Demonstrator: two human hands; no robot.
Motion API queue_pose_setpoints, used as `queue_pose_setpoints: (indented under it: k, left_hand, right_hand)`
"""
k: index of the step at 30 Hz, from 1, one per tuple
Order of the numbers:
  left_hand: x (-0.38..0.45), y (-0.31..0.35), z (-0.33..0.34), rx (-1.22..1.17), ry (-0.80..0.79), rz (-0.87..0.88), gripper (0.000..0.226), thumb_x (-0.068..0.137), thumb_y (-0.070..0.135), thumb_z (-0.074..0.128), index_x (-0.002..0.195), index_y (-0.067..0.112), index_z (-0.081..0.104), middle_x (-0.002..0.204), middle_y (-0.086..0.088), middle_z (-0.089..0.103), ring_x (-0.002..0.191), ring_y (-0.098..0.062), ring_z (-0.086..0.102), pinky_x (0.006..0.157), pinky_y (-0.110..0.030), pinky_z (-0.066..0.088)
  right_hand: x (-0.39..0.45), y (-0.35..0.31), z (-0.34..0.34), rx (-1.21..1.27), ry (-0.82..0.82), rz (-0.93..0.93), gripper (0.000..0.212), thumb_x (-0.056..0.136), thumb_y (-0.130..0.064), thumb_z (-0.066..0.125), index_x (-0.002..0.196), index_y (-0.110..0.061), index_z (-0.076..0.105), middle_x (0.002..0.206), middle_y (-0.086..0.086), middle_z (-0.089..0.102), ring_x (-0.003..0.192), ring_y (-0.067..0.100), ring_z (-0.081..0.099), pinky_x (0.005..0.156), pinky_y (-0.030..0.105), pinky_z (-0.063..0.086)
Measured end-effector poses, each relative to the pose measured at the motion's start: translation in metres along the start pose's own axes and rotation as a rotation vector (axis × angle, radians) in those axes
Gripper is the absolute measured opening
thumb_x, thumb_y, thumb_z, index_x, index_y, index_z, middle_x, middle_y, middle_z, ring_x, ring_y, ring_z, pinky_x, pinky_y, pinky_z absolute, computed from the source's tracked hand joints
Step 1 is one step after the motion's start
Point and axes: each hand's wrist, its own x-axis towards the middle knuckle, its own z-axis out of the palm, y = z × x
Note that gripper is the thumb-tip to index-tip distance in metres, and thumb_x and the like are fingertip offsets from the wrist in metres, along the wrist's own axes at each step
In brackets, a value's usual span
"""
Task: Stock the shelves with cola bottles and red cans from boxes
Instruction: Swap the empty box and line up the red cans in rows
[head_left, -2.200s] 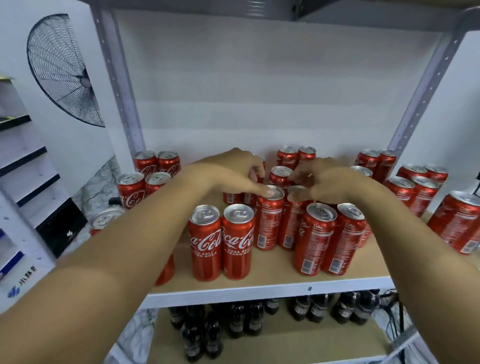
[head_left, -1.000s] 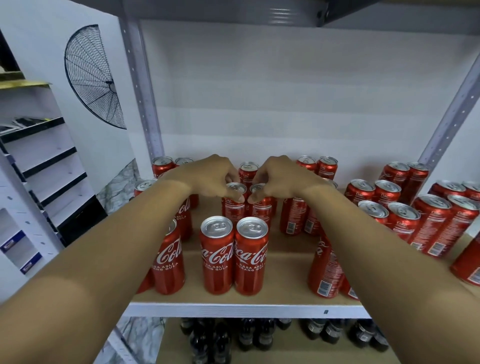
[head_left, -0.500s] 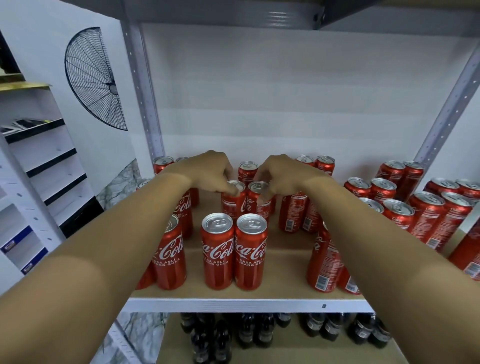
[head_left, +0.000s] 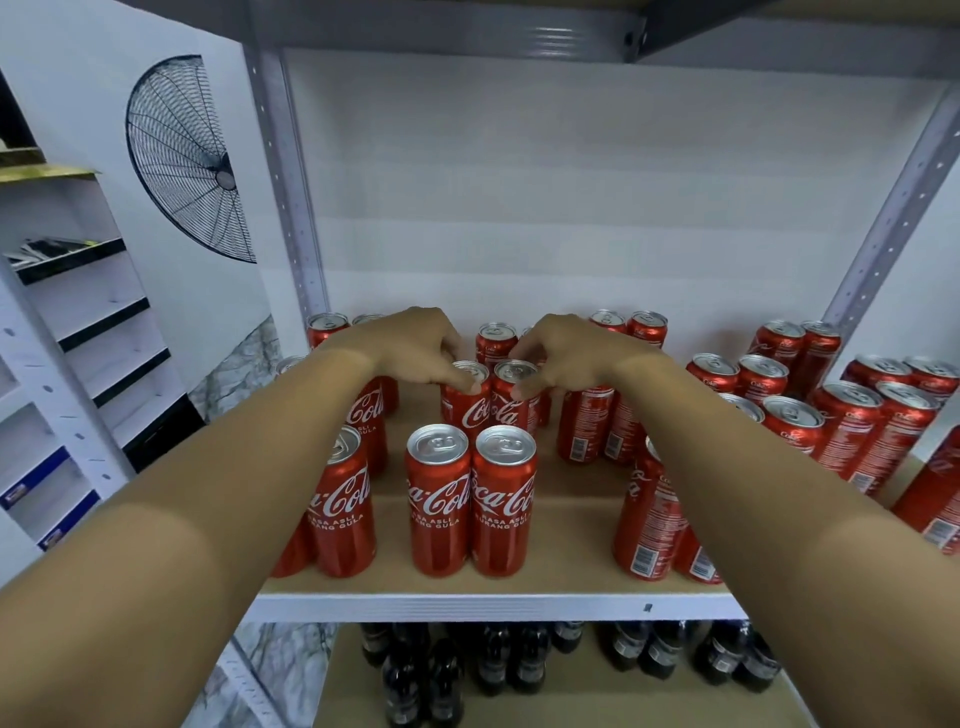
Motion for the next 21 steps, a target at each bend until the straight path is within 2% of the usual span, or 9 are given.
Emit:
queue_pose_setpoints:
  k: [2,5,8,10,11,13,16,19,21]
  left_hand:
    - [-0.002,-0.001,-0.001,-0.051,-0.020,-0.018,0.063,0.083,0.046,0.082,0.139,0.024,0.063,0.132,0.008,0.067,0.119,-0.011,0.061,0.101,-0.029,0.045]
    - [-0.001,-0.004,0.000,-0.109,-0.002,-0.030,0.073,0.080,0.054,0.082,0.143,0.025,0.058,0.136,0.008,0.066,0.122,-0.012,0.060,0.100,-0.029,0.043]
    - [-0.002,-0.001,0.003,-0.036,0.049,-0.058,0.064,0.072,0.069,0.081,0.115,0.022,0.073,0.103,0.009,0.077,0.091,-0.010,0.073,0.073,-0.024,0.046]
    - [0.000,0.001,0.006,-0.011,0.052,-0.064,0.058,0.070,0.067,0.083,0.099,0.017,0.076,0.082,0.004,0.079,0.075,-0.009,0.076,0.063,-0.023,0.044]
    - [0.001,0.001,0.006,-0.003,0.052,-0.057,0.056,0.071,0.065,0.083,0.096,0.016,0.076,0.080,0.003,0.079,0.075,-0.009,0.075,0.062,-0.024,0.044]
    - [0.001,0.000,0.004,0.011,0.041,-0.033,0.051,0.074,0.059,0.084,0.099,0.015,0.077,0.088,0.001,0.079,0.085,-0.014,0.074,0.070,-0.030,0.052]
    - [0.000,-0.006,0.000,-0.006,-0.019,0.013,0.038,0.082,0.045,0.083,0.112,0.023,0.076,0.108,0.007,0.076,0.104,-0.014,0.068,0.095,-0.037,0.054]
    - [-0.004,-0.009,-0.003,-0.080,-0.056,0.033,0.041,0.086,0.030,0.083,0.126,0.027,0.072,0.123,0.012,0.072,0.112,-0.007,0.063,0.098,-0.031,0.047]
    - [-0.005,-0.010,-0.004,-0.115,-0.041,0.024,0.052,0.086,0.031,0.083,0.134,0.027,0.066,0.133,0.010,0.067,0.116,-0.006,0.059,0.096,-0.027,0.041]
  right_hand:
    - [-0.002,-0.001,-0.001,-0.006,-0.009,-0.010,0.058,0.084,-0.029,0.082,0.137,-0.019,0.062,0.136,0.000,0.064,0.122,0.020,0.062,0.099,0.033,0.048]
    - [-0.003,0.000,0.000,0.042,0.004,0.004,0.081,0.080,-0.036,0.084,0.150,-0.019,0.047,0.149,0.001,0.053,0.136,0.021,0.050,0.105,0.030,0.038]
    - [-0.001,-0.002,0.003,-0.010,0.054,0.030,0.080,0.076,-0.052,0.084,0.141,-0.016,0.057,0.139,0.003,0.062,0.125,0.022,0.059,0.095,0.028,0.043]
    - [0.002,-0.002,0.006,-0.025,0.082,0.039,0.065,0.073,-0.052,0.086,0.122,-0.014,0.069,0.119,0.003,0.072,0.099,0.019,0.071,0.086,0.031,0.055]
    - [0.003,-0.002,0.006,-0.009,0.085,0.038,0.057,0.073,-0.049,0.086,0.116,-0.014,0.071,0.111,0.002,0.074,0.087,0.017,0.074,0.081,0.032,0.059]
    - [0.003,-0.002,0.006,0.004,0.078,0.023,0.051,0.077,-0.042,0.086,0.117,-0.015,0.071,0.110,0.001,0.074,0.088,0.016,0.072,0.080,0.031,0.057]
    - [0.001,-0.003,0.004,0.008,0.034,0.000,0.052,0.083,-0.032,0.082,0.130,-0.018,0.067,0.128,0.000,0.068,0.116,0.020,0.062,0.099,0.037,0.049]
    - [0.000,-0.003,0.003,0.080,-0.005,0.018,0.065,0.085,-0.022,0.081,0.144,-0.020,0.055,0.145,-0.002,0.058,0.134,0.021,0.052,0.112,0.040,0.040]
    - [0.000,-0.003,0.003,0.100,-0.005,0.017,0.072,0.085,-0.025,0.081,0.149,-0.019,0.049,0.150,-0.001,0.053,0.138,0.021,0.048,0.113,0.037,0.038]
